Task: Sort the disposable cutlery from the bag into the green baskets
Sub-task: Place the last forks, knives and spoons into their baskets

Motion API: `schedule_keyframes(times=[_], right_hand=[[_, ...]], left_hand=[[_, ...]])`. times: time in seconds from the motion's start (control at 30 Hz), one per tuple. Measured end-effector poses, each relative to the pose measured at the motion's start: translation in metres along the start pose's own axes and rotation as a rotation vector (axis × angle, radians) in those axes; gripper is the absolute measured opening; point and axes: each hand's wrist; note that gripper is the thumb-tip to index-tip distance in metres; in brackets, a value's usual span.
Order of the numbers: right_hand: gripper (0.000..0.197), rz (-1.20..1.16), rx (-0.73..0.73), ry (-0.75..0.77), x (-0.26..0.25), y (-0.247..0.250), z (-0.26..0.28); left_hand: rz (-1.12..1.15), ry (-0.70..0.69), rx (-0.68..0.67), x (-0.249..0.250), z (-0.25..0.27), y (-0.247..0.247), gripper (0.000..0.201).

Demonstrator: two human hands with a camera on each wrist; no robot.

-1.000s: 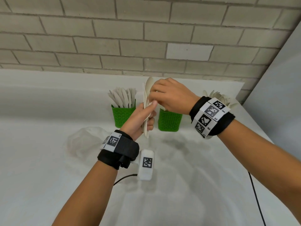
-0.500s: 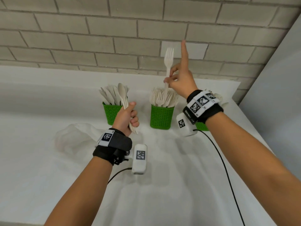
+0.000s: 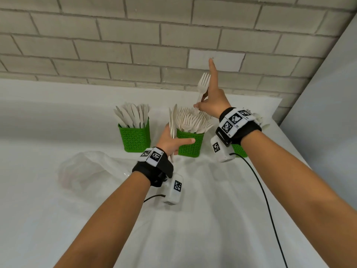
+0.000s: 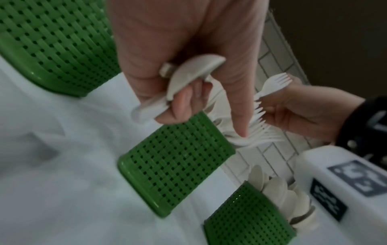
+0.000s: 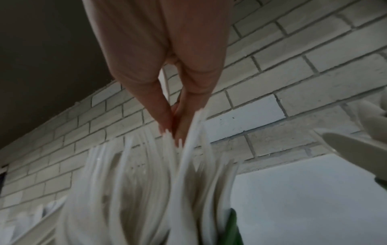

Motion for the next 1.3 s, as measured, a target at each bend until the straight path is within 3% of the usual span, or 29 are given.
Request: schedule_keyframes(times=[0.13,0.3,0.43,0.57,0.63,0.77,0.9,1.07,1.23,1.3], right_hand=[[0.111,0.054,-0.041,-0.039,0.009,-0.003,-0.007],[0.077,0.051,-0.105,-0.035,0.014,0.004,-0.015],[0.034,-0.018,-0.031,-0.021,0.015,0.011,-0.012],[0.017,0.018,-0.047,-0.005,0.013,0.010,-0.016],[0.008,0.029,-0.071,-0.020,0.009,0.010,-0.019],[0.007,0.057,-0.071,-0.070,-0.001,0.019,-0.025],[0.006,0.105,0.005,0.009,-0.008,0.031,-0.025],[0.006,0.194,-0.047,-0.020,-0.005,0.019,-0.025],[0.003,0.426,-0.073,-0.072,-0.018,0.011,-0.040],[0.004,0.393,-0.075,-0.101,-0.020,0.008,-0.040]], left_hand=[[0.129,0.068,0.096,-0.006,-0.008,-0.016,0.057],[0.117,0.049,0.255,-0.025,-0.019,-0.034,0.072],[0.010,0.003,0.245,-0.018,-0.022,-0.021,0.067],[0.007,-0.098,0.177,-0.016,-0.032,-0.011,0.076],[0.045,-0.078,0.098,-0.016,-0.036,-0.011,0.072],[0.107,-0.013,0.007,-0.018,-0.039,-0.008,0.051],[0.114,0.000,0.003,-0.021,-0.041,-0.006,0.050],[0.117,-0.005,-0.003,-0.023,-0.044,-0.006,0.048],[0.108,-0.014,-0.014,-0.025,-0.045,-0.005,0.047],[0.110,-0.015,-0.016,-0.025,-0.046,-0.004,0.047]])
Point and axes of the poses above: each hand's wrist, its own z-axis away from the middle knuckle, its own y-axis out of the back of the hand, x = y × z, and after that the axes turned 15 degrees about -z, right-handed
